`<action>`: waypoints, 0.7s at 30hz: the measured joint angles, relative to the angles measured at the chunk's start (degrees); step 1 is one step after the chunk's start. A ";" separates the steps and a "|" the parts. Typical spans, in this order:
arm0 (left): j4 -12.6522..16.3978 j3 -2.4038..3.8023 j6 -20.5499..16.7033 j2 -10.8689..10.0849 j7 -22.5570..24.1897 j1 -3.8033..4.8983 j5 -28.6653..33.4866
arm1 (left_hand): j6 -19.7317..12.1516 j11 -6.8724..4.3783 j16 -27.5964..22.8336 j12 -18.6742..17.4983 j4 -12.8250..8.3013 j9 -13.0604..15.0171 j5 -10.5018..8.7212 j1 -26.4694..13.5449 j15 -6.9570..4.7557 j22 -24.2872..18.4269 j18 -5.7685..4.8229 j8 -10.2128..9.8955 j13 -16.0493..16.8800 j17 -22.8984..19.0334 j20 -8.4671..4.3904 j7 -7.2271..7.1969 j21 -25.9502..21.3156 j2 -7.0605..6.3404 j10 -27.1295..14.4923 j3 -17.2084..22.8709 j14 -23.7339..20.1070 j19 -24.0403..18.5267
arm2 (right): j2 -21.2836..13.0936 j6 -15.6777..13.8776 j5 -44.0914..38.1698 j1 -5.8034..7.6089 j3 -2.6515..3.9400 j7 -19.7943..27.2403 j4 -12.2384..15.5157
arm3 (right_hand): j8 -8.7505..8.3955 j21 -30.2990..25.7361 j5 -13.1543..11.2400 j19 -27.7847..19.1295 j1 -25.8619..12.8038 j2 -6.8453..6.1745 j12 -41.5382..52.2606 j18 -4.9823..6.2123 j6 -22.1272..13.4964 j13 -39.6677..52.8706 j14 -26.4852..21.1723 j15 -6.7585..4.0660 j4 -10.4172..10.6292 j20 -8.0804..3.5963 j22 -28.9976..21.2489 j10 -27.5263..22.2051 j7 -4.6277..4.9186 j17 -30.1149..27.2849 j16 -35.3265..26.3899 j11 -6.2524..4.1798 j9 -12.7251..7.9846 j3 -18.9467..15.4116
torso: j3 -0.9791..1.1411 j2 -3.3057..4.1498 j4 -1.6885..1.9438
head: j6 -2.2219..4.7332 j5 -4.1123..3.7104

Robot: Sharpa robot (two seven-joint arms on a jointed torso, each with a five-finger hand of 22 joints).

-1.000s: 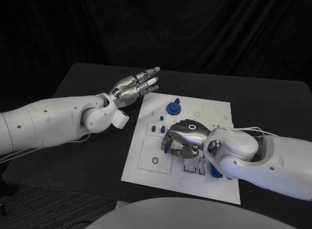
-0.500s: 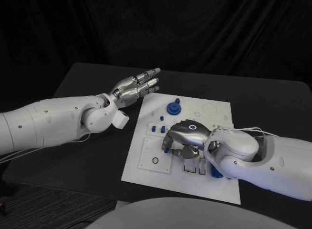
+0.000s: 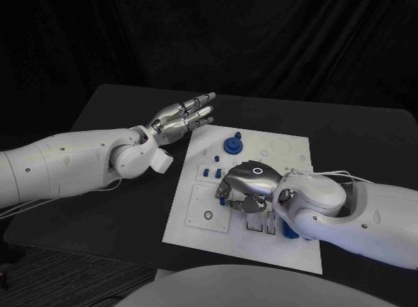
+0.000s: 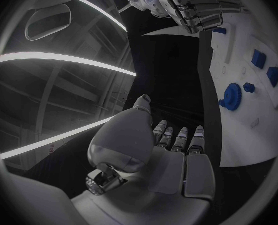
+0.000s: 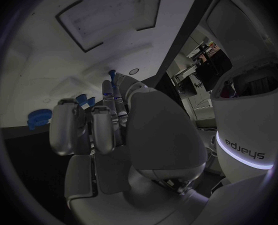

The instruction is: Assemble the parts on the task board

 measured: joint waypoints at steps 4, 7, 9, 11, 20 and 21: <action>-0.07 0.00 0.09 0.01 -0.11 -0.01 0.00 | 0.14 0.00 0.00 0.00 -0.16 0.00 0.00 0.00 0.00 0.00 0.00 0.26 0.00 0.01 0.41 0.57 0.00 0.00 0.00 -0.17 0.00 0.01 | 0.00 0.44 -0.01 -0.01 0.00 0.04 -0.06 | 0.00 -0.41 -3.35 -0.27 -1.19 -1.19 0.00 0.00 -4.09 -0.04 0.01 0.37 1.34 0.27 0.00 -2.77 -1.84 0.01 0.00 0.72 -0.25 -0.91 | 0.00 0.02 -0.01 | 0.00 0.05; -0.13 0.00 0.13 0.01 -0.19 -0.02 0.00 | 0.02 0.00 0.00 0.00 -0.16 0.00 0.00 0.00 0.00 0.00 0.01 0.26 -0.01 0.01 0.41 0.68 0.00 0.00 0.00 -0.17 0.00 0.01 | -0.04 0.85 -0.01 -0.01 -0.01 0.06 -0.08 | 0.00 -1.11 -5.13 -0.48 -1.36 -1.36 0.00 0.00 -4.94 -0.03 0.01 0.37 2.05 0.48 0.00 -4.54 -2.69 -0.26 -0.26 0.87 -0.25 -2.02 | 0.00 0.03 -0.03 | 0.00 0.15; -0.14 0.00 0.16 0.02 -0.23 -0.03 0.00 | -0.06 0.00 0.00 0.00 -0.16 0.00 0.00 0.00 0.00 -0.01 0.00 0.26 -0.02 0.01 0.41 0.76 0.00 0.00 0.00 -0.17 0.00 0.01 | -0.07 1.12 -0.02 -0.02 -0.01 0.07 -0.09 | 0.00 -1.44 -5.95 -0.48 -1.75 -1.24 0.01 0.00 -5.61 0.05 0.01 0.37 2.13 0.47 -0.01 -5.72 -3.36 -0.39 -0.26 0.99 -0.25 -3.19 | 0.00 0.03 -0.03 | 0.00 0.15; -0.15 0.00 0.18 0.03 -0.26 -0.04 0.00 | -0.07 0.00 0.00 0.00 -0.16 0.00 0.00 0.00 0.00 -0.01 0.00 0.26 -0.03 0.02 0.41 0.75 0.00 0.00 -0.01 -0.17 0.00 0.01 | -0.12 1.31 -0.02 -0.02 -0.01 0.07 -0.11 | 0.00 -2.09 -6.21 -0.69 -1.74 -1.26 0.01 0.00 -6.20 0.13 0.01 0.37 2.16 0.68 -0.01 -6.30 -3.39 -0.72 -0.68 1.02 -0.24 -4.00 | 0.01 0.03 -0.03 | 0.00 0.15; -0.16 0.00 0.30 -0.08 -0.33 -0.08 0.00 | -0.09 0.00 0.00 0.00 -0.16 0.00 0.00 0.00 0.00 -0.01 0.00 0.26 -0.05 0.03 0.41 0.74 0.00 0.00 -0.01 -0.17 0.00 0.00 | -1.38 0.82 -0.03 -0.02 -0.01 0.01 0.15 | 0.00 -3.10 -7.09 -1.09 -2.01 -0.93 0.01 -0.01 -8.36 0.25 0.05 0.83 2.66 1.09 -0.01 -8.66 -4.26 -1.13 -0.76 1.55 -0.23 -7.18 | 0.03 0.03 -0.08 | -0.01 0.09; -0.16 0.00 0.30 -0.11 -0.34 -0.09 0.00 | -0.09 -0.01 0.00 0.00 -0.16 0.00 0.00 0.00 0.00 -0.01 0.00 0.26 -0.05 0.03 0.41 0.74 0.00 0.00 0.00 -0.17 0.00 0.00 | -1.86 0.50 -0.03 -0.02 -0.01 0.01 0.43 | 0.00 -3.10 -7.09 -1.09 -2.00 -0.92 0.01 0.00 -8.36 0.27 0.05 0.83 2.73 1.09 -0.01 -9.05 -4.26 -1.11 -0.76 1.51 -0.19 -7.54 | 0.03 0.02 -0.08 | -0.01 0.05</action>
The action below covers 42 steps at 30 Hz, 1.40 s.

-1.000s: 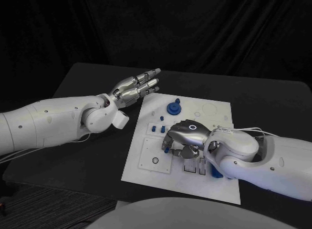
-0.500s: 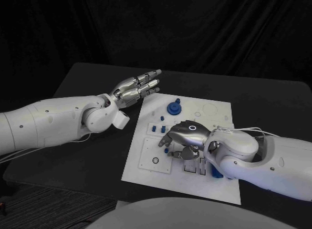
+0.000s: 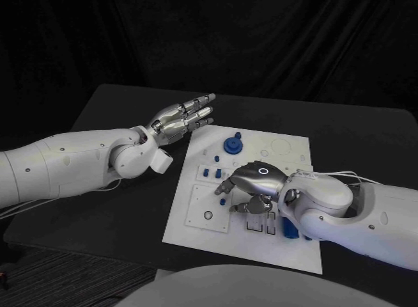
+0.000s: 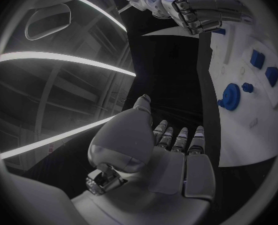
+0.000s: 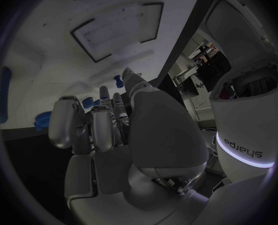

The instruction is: Assemble the parts on the task board

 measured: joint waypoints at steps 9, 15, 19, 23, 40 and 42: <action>0.43 0.00 -0.05 -0.44 0.06 -0.03 0.00 | -0.59 -0.71 0.00 0.00 2.04 -0.03 -2.38 -2.39 -0.12 -1.08 0.00 0.00 0.01 -0.02 0.29 -1.04 0.00 0.85 -0.02 -1.47 -0.06 -0.34 | -6.51 -2.79 3.12 5.33 0.11 -0.50 5.19 | 0.86 0.00 1.83 0.15 -3.38 3.10 1.17 0.01 2.68 0.12 -0.06 0.97 3.74 0.56 -0.01 -0.81 3.28 1.62 0.77 0.81 0.31 -4.06 | -0.04 0.00 -0.03 | 0.00 -0.90; 0.99 -0.01 -0.87 -0.86 0.84 -0.04 0.01 | -5.30 -4.15 0.00 0.00 5.57 -0.83 -9.90 -8.36 -3.52 -1.27 -0.01 -1.22 0.02 -0.05 -1.91 -9.06 0.00 0.79 -0.01 -4.33 -0.01 -0.81 | -12.46 -1.27 10.99 9.57 0.17 -2.87 7.11 | 0.17 -2.10 2.93 -0.67 -9.76 3.54 0.28 0.00 -1.09 -0.33 0.00 2.26 6.94 1.72 -0.01 -5.46 4.30 0.38 0.61 1.98 -0.06 -6.60 | -0.11 -0.04 -0.01 | -0.01 -1.77; 1.41 -0.01 -2.12 -0.94 1.84 -0.04 0.01 | -6.86 -5.17 0.00 0.00 5.39 -1.00 -12.20 -9.38 -4.91 -1.28 0.00 -1.44 0.02 -0.05 -4.24 -11.02 0.00 0.47 -0.01 -4.91 0.01 -0.75 | -14.93 0.63 15.58 10.25 0.06 -4.64 6.60 | 0.17 -3.87 3.53 -1.22 -11.94 1.25 0.28 0.00 -3.82 -0.38 -0.01 2.68 7.34 2.27 -0.01 -7.50 4.19 -0.40 0.29 2.60 -0.19 -7.27 | -0.06 0.00 -0.02 | -0.01 -2.02; 1.80 -0.01 -3.67 -1.21 2.86 -0.05 0.01 | -6.77 -5.34 0.00 0.00 5.38 -1.00 -12.13 -9.39 -6.11 -1.28 0.00 -1.44 0.03 -0.05 -6.22 -11.70 0.00 0.45 0.00 -4.91 -0.03 -0.81 | -16.81 2.18 16.97 10.18 -0.02 -5.92 5.82 | -0.10 -4.50 1.48 -1.53 -10.85 -2.70 0.28 0.95 -6.32 -0.38 -0.12 2.78 7.53 2.57 -0.01 -8.40 2.89 -0.99 0.05 2.88 -0.28 -9.81 | 0.07 0.09 -0.03 | -0.01 -2.20; 1.36 -0.01 -10.08 -0.62 5.73 -0.43 -0.74 | -3.55 -8.09 0.00 0.00 5.38 -0.63 -9.20 -7.15 -8.73 -1.27 -2.28 -1.44 0.04 -0.02 -14.77 -9.52 0.00 -1.76 -0.03 -4.90 -0.10 -0.83 | -17.14 3.61 12.04 7.00 -0.04 -6.47 4.24 | -0.07 -3.12 0.29 -1.52 -2.60 -0.70 1.68 0.94 -3.90 -0.29 -0.17 2.84 7.06 2.15 0.03 -5.37 2.35 -0.89 0.18 1.73 -0.06 -8.12 | 0.08 -0.02 0.05 | -0.01 -2.57; 1.33 -0.01 -11.29 -0.62 5.88 -0.47 -1.52 | -3.37 -9.20 0.00 0.00 5.38 -0.62 -9.20 -6.67 -8.73 -1.27 -2.28 -1.44 0.04 -0.02 -14.77 -9.34 0.00 -2.23 -0.01 -4.90 -0.10 -0.83 | -16.91 3.44 11.48 6.63 -0.04 -6.32 4.05 | 0.34 -3.03 1.22 -1.29 -1.00 0.12 1.88 0.93 -2.59 -0.29 0.02 2.65 6.61 1.92 0.03 -4.65 2.55 -0.79 0.30 1.62 0.08 -7.53 | 0.08 -0.03 0.04 | -0.01 -2.57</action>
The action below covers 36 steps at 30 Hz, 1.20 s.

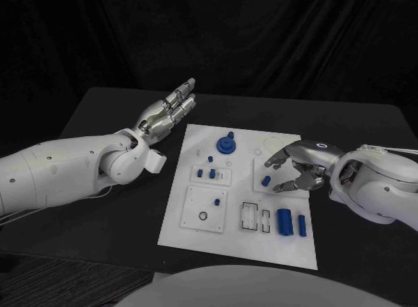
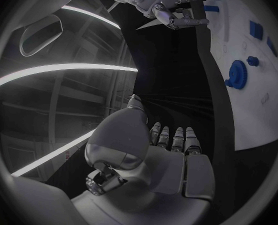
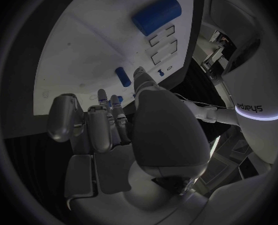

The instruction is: Assemble the parts on the task board

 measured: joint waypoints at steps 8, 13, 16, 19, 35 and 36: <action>0.01 0.00 -3.52 0.04 0.34 -0.13 -3.79 | 0.71 0.88 0.00 0.00 0.21 0.06 1.63 0.34 0.00 0.01 0.01 0.00 -0.02 0.01 0.00 1.16 0.00 0.28 0.02 0.29 0.00 0.00 | 1.12 -1.30 -2.60 -1.73 -0.01 0.54 -1.29 | 1.01 0.38 4.60 0.28 3.28 2.56 0.45 0.00 4.29 0.00 -0.14 -0.54 -1.91 -0.28 -0.01 2.15 2.40 -0.02 0.00 -0.66 0.29 1.35 | -0.02 0.00 0.08 | 0.00 -0.26; -0.04 0.00 -4.17 0.09 0.41 -0.24 -5.03 | 0.87 1.65 0.00 0.00 0.00 0.06 4.20 1.97 0.01 0.01 0.02 0.00 -0.04 0.02 0.01 1.52 0.00 0.39 -0.01 0.97 0.00 0.00 | 1.84 -1.99 -3.90 -2.62 0.00 0.85 -1.75 | 1.02 0.66 4.60 0.49 3.58 2.87 0.84 -0.01 5.16 0.09 -0.01 -0.82 -2.08 -0.49 -0.01 3.43 2.87 -0.02 0.00 -0.94 0.28 1.42 | -0.02 0.07 0.07 | 0.00 -0.12; -0.08 0.00 -4.26 0.10 0.43 -0.30 -5.44 | 0.91 2.68 0.00 0.00 0.07 0.06 5.13 2.69 0.01 0.01 0.02 0.00 -0.05 0.02 0.01 1.55 0.00 0.64 0.00 1.21 0.00 0.00 | 2.17 -2.28 -4.39 -2.86 0.00 1.03 -1.86 | 1.02 0.66 4.58 0.69 3.58 2.87 0.84 -0.01 5.47 0.09 -0.01 -0.82 -2.23 -0.69 -0.01 4.17 2.56 0.04 0.00 -1.10 0.28 1.27 | -0.03 0.08 0.07 | 0.00 -0.09; -0.16 -0.01 -4.26 0.11 0.46 -0.35 -5.83 | 0.91 3.90 0.00 0.00 0.15 0.06 5.94 3.38 0.01 0.01 0.10 0.00 -0.05 0.01 2.59 1.55 0.00 0.89 0.01 1.45 0.00 0.03 | 2.53 -2.57 -4.84 -3.11 0.00 1.27 -1.95 | 1.02 1.06 3.29 0.78 3.58 2.86 0.84 -0.01 5.58 0.08 0.00 -1.24 -2.39 -0.78 -0.01 4.78 2.67 0.17 0.00 -1.30 0.25 1.11 | -0.03 0.10 0.07 | 0.00 0.03; -0.70 -0.01 -3.67 0.28 0.53 -0.78 -6.58 | 1.11 5.54 0.00 0.00 0.00 0.11 7.53 4.89 0.02 0.03 2.30 0.22 -0.03 -0.03 4.86 1.78 0.00 1.34 0.01 2.23 0.00 0.11 | 3.77 -3.75 -5.72 -3.67 0.01 2.12 -2.72 | 1.48 1.78 4.55 1.31 4.52 5.76 0.84 -0.01 10.23 0.04 -0.17 -1.81 -3.58 -1.31 -0.02 7.95 3.36 0.73 0.25 -1.94 0.48 2.83 | -0.04 0.08 0.09 | -0.01 0.15; -0.72 -0.01 -3.51 0.28 0.53 -0.79 -6.60 | 1.17 5.54 0.00 0.00 0.00 0.11 7.76 5.19 0.01 0.03 2.31 0.22 -0.03 -0.03 4.86 2.08 0.00 1.64 0.01 2.23 0.00 0.11 | 3.80 -3.84 -5.74 -3.68 0.01 2.13 -2.73 | 1.52 1.99 4.61 1.31 4.90 5.75 0.84 -0.02 10.65 0.01 -0.17 -1.81 -3.63 -1.31 -0.02 8.15 3.32 0.73 0.25 -2.03 0.48 3.25 | -0.04 0.07 0.09 | -0.01 0.17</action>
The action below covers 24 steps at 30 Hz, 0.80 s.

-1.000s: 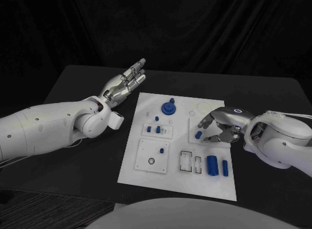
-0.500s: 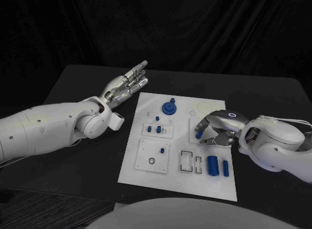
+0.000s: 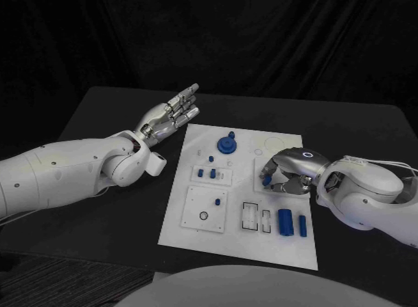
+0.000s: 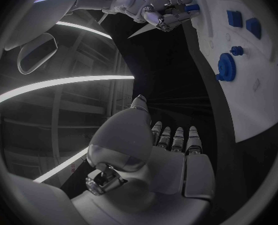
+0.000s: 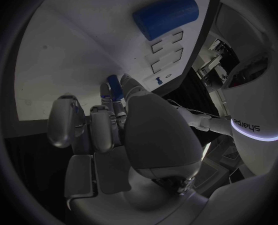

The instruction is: Assemble the parts on the task board

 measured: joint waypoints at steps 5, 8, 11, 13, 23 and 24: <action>-0.15 0.00 0.80 0.02 0.02 -0.09 -0.06 | 0.36 0.41 0.00 0.00 -0.08 0.07 0.90 0.86 0.45 0.00 0.00 0.00 0.01 0.00 0.40 0.96 0.00 0.24 -0.01 0.40 0.03 -0.01 | 0.02 -0.25 -0.05 -0.05 0.00 0.01 -0.03 | 0.67 0.00 1.72 0.09 2.68 -0.64 -0.45 0.01 3.02 -0.03 0.10 -0.50 -1.18 -0.52 0.00 2.62 -0.57 0.00 0.00 -0.55 0.54 2.66 | 0.00 0.00 -0.01 | 0.00 0.04; -0.23 0.00 1.38 0.12 0.03 -0.25 -0.08 | 0.59 0.80 0.00 0.00 -0.08 0.07 1.19 1.13 0.45 0.00 -0.01 0.00 0.01 0.01 0.40 1.33 0.00 0.08 -0.01 0.72 0.02 -0.01 | 0.00 -0.45 -0.09 -0.06 0.00 0.01 -0.03 | 1.00 0.40 1.72 0.28 3.13 -0.68 -0.48 0.00 4.13 -0.10 0.05 -0.96 -1.42 -0.74 0.00 4.21 -0.90 0.04 0.00 -0.93 0.72 3.70 | 0.00 -0.01 -0.04 | 0.00 0.08; -0.28 0.00 1.96 0.27 0.03 -0.42 -0.11 | 0.66 1.12 0.00 0.00 -0.08 0.07 1.23 1.38 0.44 0.00 -0.01 0.00 0.01 0.01 0.40 1.40 0.00 0.32 0.01 0.71 0.02 -0.01 | -0.11 -0.89 -0.11 -0.07 0.00 0.03 -0.01 | 1.35 0.78 1.71 0.50 3.53 -1.08 -0.74 0.00 5.54 -0.16 0.16 -1.47 -1.83 -1.35 -0.01 5.77 -1.36 0.22 0.22 -1.39 0.94 4.62 | 0.00 -0.01 -0.04 | 0.01 0.09; -0.34 0.00 2.35 0.30 0.04 -0.53 -0.12 | 0.66 1.18 0.00 0.00 -0.08 0.07 1.23 1.38 0.43 0.01 -0.01 0.00 0.02 0.02 0.40 1.40 0.00 0.32 -0.02 0.71 0.01 -0.01 | -0.21 -1.36 -0.13 -0.08 0.00 0.07 0.08 | 1.56 1.07 1.70 0.50 3.54 -1.09 -0.90 0.00 6.31 -0.16 0.16 -1.47 -2.01 -1.35 -0.01 6.51 -1.57 0.29 0.22 -1.69 1.06 4.91 | 0.00 -0.03 -0.04 | 0.01 0.09; -0.47 0.00 3.60 0.26 0.05 -0.80 -0.16 | 0.87 1.75 0.00 0.00 -0.08 0.12 1.53 1.68 1.25 0.01 -0.97 0.00 0.03 0.03 0.40 2.02 0.00 0.62 0.05 1.03 0.00 -0.01 | -1.78 -4.09 -0.17 -0.08 0.00 0.13 2.03 | 1.87 1.45 1.48 0.70 3.63 -1.28 -1.23 -0.01 7.62 -0.13 0.17 -1.88 -1.92 -1.95 -0.01 7.99 -2.10 0.45 0.22 -2.24 1.87 5.14 | 0.01 -0.10 -0.04 | 0.01 0.44; -0.50 0.00 3.68 0.26 0.05 -0.81 -0.16 | 0.87 1.91 0.00 0.00 -0.08 0.12 1.67 1.68 1.24 0.01 -0.97 0.00 0.03 0.03 0.40 2.02 0.00 0.62 -0.11 1.02 0.00 -0.01 | -2.16 -4.39 -0.17 0.00 0.00 0.11 2.65 | 1.87 1.45 1.48 0.70 3.45 -1.46 -1.23 -0.01 7.62 -0.10 0.17 -1.88 -1.92 -1.95 -0.01 7.99 -2.11 0.45 0.22 -2.24 1.87 5.14 | 0.00 -0.10 -0.02 | 0.01 0.49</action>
